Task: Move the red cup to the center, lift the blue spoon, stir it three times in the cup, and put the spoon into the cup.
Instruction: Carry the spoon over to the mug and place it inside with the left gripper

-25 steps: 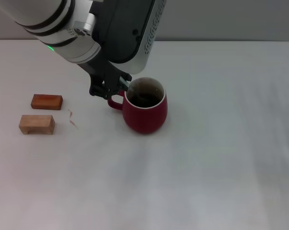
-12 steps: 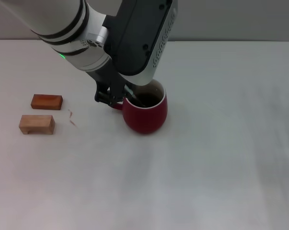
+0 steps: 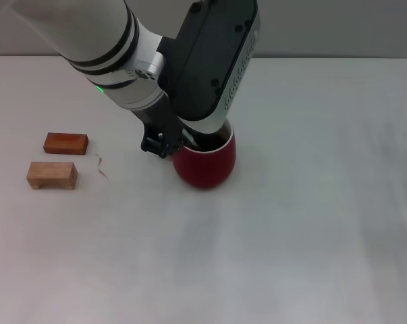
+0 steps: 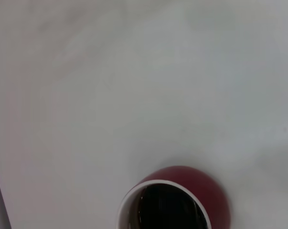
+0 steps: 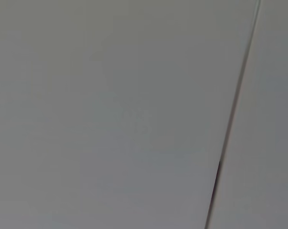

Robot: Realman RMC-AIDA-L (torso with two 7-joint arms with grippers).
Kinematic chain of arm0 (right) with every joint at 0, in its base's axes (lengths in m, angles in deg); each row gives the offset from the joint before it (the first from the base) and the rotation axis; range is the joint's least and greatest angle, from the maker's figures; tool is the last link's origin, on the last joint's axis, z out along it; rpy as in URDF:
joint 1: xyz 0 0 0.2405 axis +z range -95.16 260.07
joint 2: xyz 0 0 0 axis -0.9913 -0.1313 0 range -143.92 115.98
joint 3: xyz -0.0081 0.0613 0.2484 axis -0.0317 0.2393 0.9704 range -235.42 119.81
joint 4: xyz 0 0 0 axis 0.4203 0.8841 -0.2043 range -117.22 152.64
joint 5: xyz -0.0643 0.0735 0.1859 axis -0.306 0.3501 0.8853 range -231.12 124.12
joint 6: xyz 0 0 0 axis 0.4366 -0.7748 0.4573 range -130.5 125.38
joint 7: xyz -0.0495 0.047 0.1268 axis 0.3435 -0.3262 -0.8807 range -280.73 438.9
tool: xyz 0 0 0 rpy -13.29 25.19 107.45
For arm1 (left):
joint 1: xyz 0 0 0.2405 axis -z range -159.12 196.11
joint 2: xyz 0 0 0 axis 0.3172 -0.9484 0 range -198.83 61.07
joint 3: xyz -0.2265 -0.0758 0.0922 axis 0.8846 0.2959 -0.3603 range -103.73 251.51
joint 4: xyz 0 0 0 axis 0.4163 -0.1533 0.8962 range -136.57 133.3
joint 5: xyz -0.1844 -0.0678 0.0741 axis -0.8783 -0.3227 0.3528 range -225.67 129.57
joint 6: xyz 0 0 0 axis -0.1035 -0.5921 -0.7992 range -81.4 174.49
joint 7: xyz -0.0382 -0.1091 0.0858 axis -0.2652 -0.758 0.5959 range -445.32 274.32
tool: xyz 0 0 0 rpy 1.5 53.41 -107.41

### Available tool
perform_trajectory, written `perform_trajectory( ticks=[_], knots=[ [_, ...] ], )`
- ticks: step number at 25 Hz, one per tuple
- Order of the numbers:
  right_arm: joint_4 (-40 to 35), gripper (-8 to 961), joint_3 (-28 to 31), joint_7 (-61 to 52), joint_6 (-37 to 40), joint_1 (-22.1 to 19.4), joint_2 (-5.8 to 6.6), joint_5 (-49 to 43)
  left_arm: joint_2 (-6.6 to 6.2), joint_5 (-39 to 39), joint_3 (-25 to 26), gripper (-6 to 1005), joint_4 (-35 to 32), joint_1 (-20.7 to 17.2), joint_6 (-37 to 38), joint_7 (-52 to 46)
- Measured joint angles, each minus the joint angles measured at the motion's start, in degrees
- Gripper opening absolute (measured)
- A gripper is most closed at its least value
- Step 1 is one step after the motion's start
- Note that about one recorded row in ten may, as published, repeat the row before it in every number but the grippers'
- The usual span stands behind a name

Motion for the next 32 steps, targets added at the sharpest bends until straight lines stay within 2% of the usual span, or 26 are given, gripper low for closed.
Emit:
perform_trajectory(
  ticks=[7, 17, 25, 32],
  knots=[
    [0.0, 618, 0.0, 0.0, -0.6, 0.0, 0.0, 0.0, 0.0, -3.0, -1.3, 138, 0.1, 0.1, -3.3, 0.0],
    [0.0, 617, -0.8, 0.0, -0.6, -0.5, -0.05, -0.1, 0.0, -1.3, -1.5, 139, 0.5, -0.4, -9.1, -0.1],
    [0.6, 616, -1.3, 0.0, -0.6, -0.9, -0.09, -0.2, -0.11, 1.7, -0.7, 146, 1.2, -0.6, -9.9, -0.5],
    [0.9, 617, -1.3, 0.1, -0.6, -1.2, -0.09, -0.2, -0.32, 3.1, -0.5, 153, 0.4, -1.7, -7.3, -0.8]
  ],
)
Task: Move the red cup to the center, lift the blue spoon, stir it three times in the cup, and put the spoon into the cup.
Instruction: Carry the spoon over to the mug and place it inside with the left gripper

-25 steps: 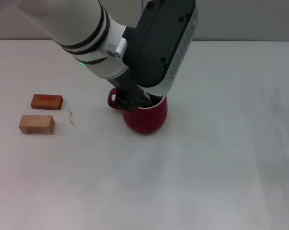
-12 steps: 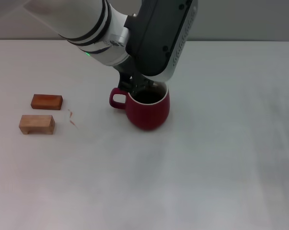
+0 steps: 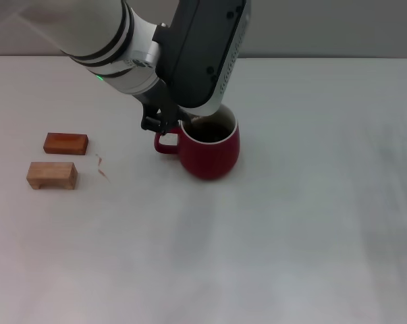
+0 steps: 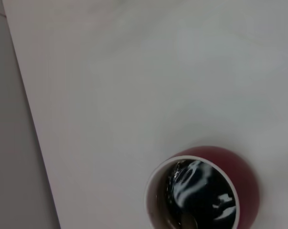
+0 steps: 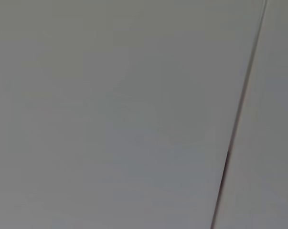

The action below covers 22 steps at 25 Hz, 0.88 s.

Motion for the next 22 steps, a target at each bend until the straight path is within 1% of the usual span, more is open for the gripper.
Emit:
perform_trajectory(
  ticks=[8, 13, 17, 22],
  knots=[
    [0.0, 617, -0.1, 0.0, 0.1, 0.2, 0.05, 0.0, -0.03, 0.0, 0.2, 160, -0.7, -0.3, 3.7, -0.1],
    [0.0, 616, -0.2, 0.0, 0.1, 0.2, 0.13, 0.0, 0.01, -0.6, -0.2, 165, -2.6, -0.6, 5.4, -0.3],
    [0.0, 616, -0.2, 0.0, 0.1, 0.3, 0.18, 0.0, 0.14, -1.8, -0.8, 169, -3.7, -0.6, 5.8, -0.7],
    [0.0, 616, -0.2, 0.0, 0.0, 0.4, 0.18, 0.0, 0.32, -3.6, -1.3, 173, -3.7, -0.2, 4.7, -1.0]
  ],
)
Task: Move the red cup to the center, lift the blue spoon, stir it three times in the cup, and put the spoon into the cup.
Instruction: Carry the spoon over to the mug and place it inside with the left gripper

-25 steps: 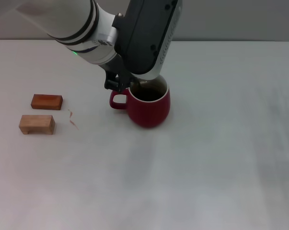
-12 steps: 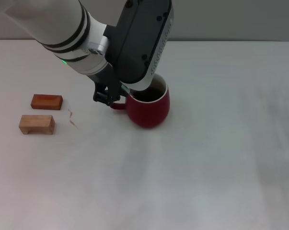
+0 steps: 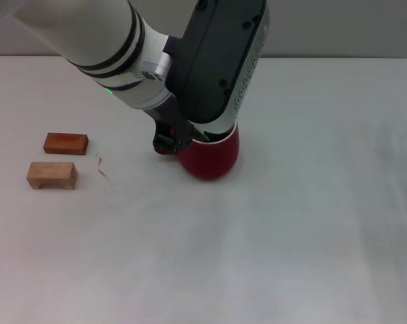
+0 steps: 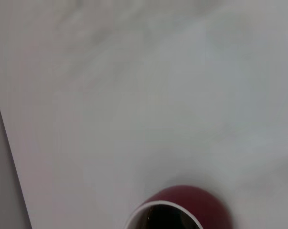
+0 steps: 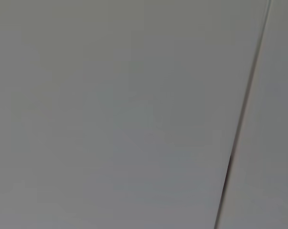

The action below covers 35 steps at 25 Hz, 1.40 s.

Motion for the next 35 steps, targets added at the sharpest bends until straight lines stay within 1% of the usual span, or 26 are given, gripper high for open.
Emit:
perform_trajectory(
  ticks=[4, 5, 6, 8, 11, 19, 21, 25, 30, 35],
  knots=[
    [0.0, 617, 0.0, 0.0, 0.0, -0.1, 0.0, 0.0, 0.01, -1.1, -1.8, 177, 0.8, 0.0, -3.9, 0.0],
    [0.0, 617, 0.0, 0.0, 0.0, -0.1, 0.0, 0.0, 0.01, -1.1, -1.8, 178, 0.8, 0.0, -3.9, 0.0],
    [0.0, 617, 0.0, 0.0, 0.0, -0.2, 0.0, 0.0, 0.01, -1.2, -2.5, 179, 1.5, -0.1, -5.6, -0.1],
    [0.0, 616, 0.0, 0.0, 0.0, -0.2, 0.0, 0.0, 0.01, -1.2, -2.7, 181, 2.0, 0.0, -6.4, -0.1],
    [0.0, 616, 0.0, 0.0, 0.0, -0.4, 0.0, 0.0, 0.01, -1.2, -2.9, 184, 4.2, 0.4, -8.3, 0.0],
    [-0.1, 617, 0.0, 0.0, 0.0, -0.4, 0.0, 0.0, -0.04, -0.1, -2.3, 191, 5.4, 0.4, -10.8, 0.4],
    [-0.1, 616, 0.0, 0.0, 0.0, -0.4, 0.0, 0.0, -0.08, 1.3, -2.1, 193, 6.1, 0.4, -11.3, 0.4],
    [0.0, 616, 0.0, 0.0, 0.0, -0.4, 0.01, 0.0, -0.13, 2.5, -1.8, 197, 6.5, 0.3, -11.2, 0.3],
    [-0.3, 616, 0.0, 0.0, 0.0, -0.2, 0.08, 0.0, -0.36, 3.2, -0.6, 201, 4.6, -0.2, -6.9, 0.1],
    [-0.3, 617, 0.0, 0.0, 0.0, -0.1, 0.09, 0.0, -0.44, 3.2, 0.0, 206, 3.4, -0.3, -4.8, 0.0]
  ],
)
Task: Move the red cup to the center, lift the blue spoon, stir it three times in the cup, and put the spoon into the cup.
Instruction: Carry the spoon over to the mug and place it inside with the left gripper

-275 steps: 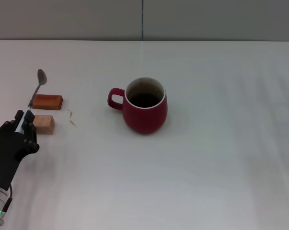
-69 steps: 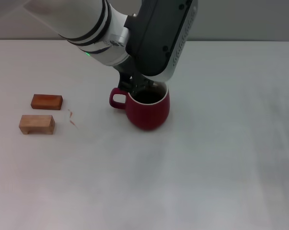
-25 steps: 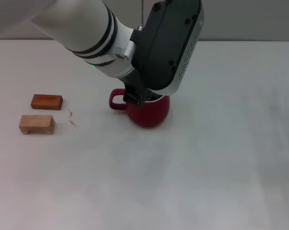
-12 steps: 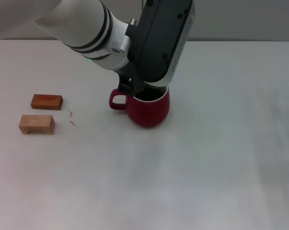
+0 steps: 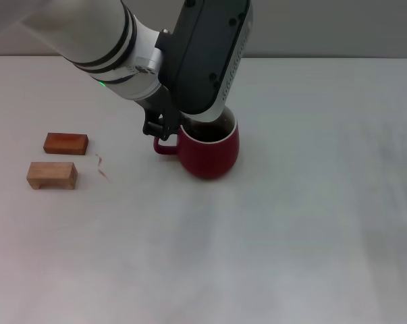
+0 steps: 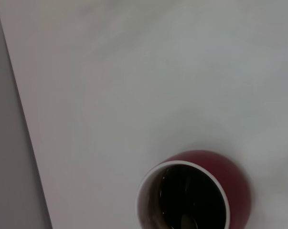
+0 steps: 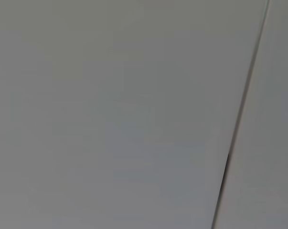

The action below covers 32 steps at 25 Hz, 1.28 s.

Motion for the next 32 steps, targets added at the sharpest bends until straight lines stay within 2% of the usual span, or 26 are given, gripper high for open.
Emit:
perform_trajectory(
  ticks=[6, 13, 20, 26, 32],
  knots=[
    [0.0, 616, 0.0, 0.0, 0.0, 0.1, 0.0, 0.0, 0.06, -0.4, 0.3, 211, -1.4, -0.1, 3.9, -0.1],
    [0.0, 615, 0.0, 0.0, -0.1, 0.1, 0.0, 0.0, 0.23, -3.4, -0.3, 218, -2.6, -0.3, 3.9, -0.1],
    [0.0, 616, 0.0, 0.0, -0.1, 0.1, 0.0, 0.0, 0.45, -5.4, -2.1, 224, -2.5, 0.6, -0.5, -0.2],
    [0.1, 617, -0.6, 0.0, -0.1, -0.3, 0.0, 0.0, 0.45, -5.2, -4.0, 230, 1.2, 0.8, -6.6, 0.0],
    [-0.1, 617, -0.6, 0.0, 0.0, -0.4, 0.0, 0.0, 0.45, -4.3, -3.5, 236, 3.8, 1.0, -8.7, 0.7]
  ],
)
